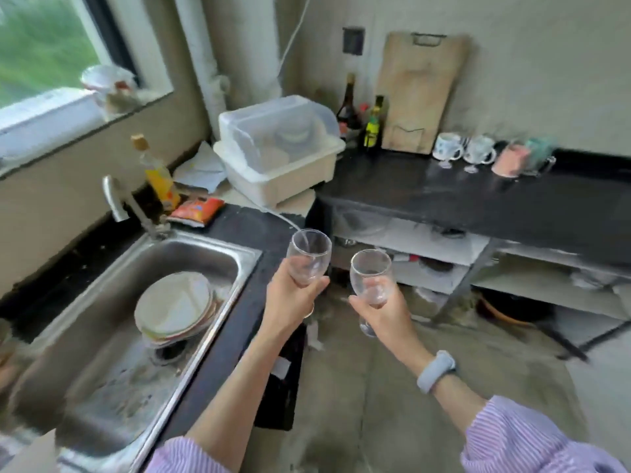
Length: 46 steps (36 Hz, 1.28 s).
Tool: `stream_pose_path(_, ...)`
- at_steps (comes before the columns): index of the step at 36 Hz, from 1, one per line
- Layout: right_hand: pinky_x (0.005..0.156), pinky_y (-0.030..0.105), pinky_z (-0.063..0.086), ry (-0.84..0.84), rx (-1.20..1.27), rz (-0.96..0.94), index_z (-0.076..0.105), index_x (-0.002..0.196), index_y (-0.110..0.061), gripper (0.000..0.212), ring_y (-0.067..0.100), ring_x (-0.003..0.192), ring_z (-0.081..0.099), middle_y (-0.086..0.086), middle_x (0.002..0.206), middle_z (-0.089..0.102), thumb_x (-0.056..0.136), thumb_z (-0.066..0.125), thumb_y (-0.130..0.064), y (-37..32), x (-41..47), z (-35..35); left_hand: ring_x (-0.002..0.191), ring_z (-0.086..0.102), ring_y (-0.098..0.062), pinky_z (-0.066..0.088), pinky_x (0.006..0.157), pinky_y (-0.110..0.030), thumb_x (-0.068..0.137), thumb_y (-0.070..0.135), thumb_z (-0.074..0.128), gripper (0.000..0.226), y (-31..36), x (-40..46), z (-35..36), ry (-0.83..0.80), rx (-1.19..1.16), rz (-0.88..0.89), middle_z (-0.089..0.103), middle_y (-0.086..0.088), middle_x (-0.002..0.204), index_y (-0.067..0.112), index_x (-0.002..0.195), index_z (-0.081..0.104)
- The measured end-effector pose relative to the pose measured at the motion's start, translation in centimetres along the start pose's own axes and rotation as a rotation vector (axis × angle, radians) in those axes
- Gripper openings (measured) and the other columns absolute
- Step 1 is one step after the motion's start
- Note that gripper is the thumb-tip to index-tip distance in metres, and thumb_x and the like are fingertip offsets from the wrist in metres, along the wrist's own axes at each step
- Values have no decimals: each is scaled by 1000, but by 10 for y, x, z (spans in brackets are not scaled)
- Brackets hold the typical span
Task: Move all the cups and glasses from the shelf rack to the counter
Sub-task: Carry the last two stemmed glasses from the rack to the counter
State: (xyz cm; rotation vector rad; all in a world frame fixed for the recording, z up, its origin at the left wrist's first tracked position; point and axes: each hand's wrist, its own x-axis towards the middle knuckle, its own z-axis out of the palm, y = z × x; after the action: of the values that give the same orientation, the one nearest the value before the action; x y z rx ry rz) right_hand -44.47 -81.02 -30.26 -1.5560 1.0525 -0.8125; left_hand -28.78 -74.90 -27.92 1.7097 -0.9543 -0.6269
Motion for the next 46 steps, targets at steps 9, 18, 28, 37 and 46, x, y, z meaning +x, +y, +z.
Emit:
stream_pose_path(9, 80, 33, 47, 344, -48, 72, 51, 102, -17, 34, 22, 87, 60, 8, 96, 63, 76, 73, -18, 39, 85, -130, 65, 58, 5, 42, 54, -5, 72, 23, 73, 28, 48, 119, 151, -274, 0, 119, 60, 15, 78, 37, 82, 51)
stream_pose_path(18, 71, 18, 46, 527, -36, 118, 54, 102, -14, 31, 16, 87, 62, 8, 96, 66, 76, 71, -17, 64, 214, -224, 78, 61, -5, 47, 66, -20, 73, 27, 74, 32, 82, 266, 289, -444, -23, 165, 61, 15, 85, 25, 97, 53)
stream_pose_path(28, 65, 6, 44, 666, -17, 209, 51, 104, -18, 37, 9, 84, 60, 3, 95, 63, 75, 73, -15, 90, 326, -309, 70, 57, -5, 45, 50, -9, 76, 21, 71, 34, 101, 378, 419, -649, -11, 71, 58, 12, 87, 21, 103, 50)
stream_pose_path(37, 58, 9, 46, 610, 52, 317, 44, 100, -28, 34, 6, 77, 55, -2, 93, 57, 79, 67, -14, 143, 397, -391, 88, 61, -13, 45, 72, -25, 72, 22, 74, 37, 93, 430, 533, -715, 14, -82, 63, 3, 98, 26, 102, 53)
stream_pose_path(46, 54, 4, 46, 566, 104, 355, 41, 109, -25, 42, 4, 72, 58, -8, 93, 55, 80, 68, -12, 207, 511, -486, 90, 61, -18, 46, 77, -29, 70, 21, 77, 44, 86, 494, 649, -555, 53, -218, 65, -2, 100, 16, 106, 54)
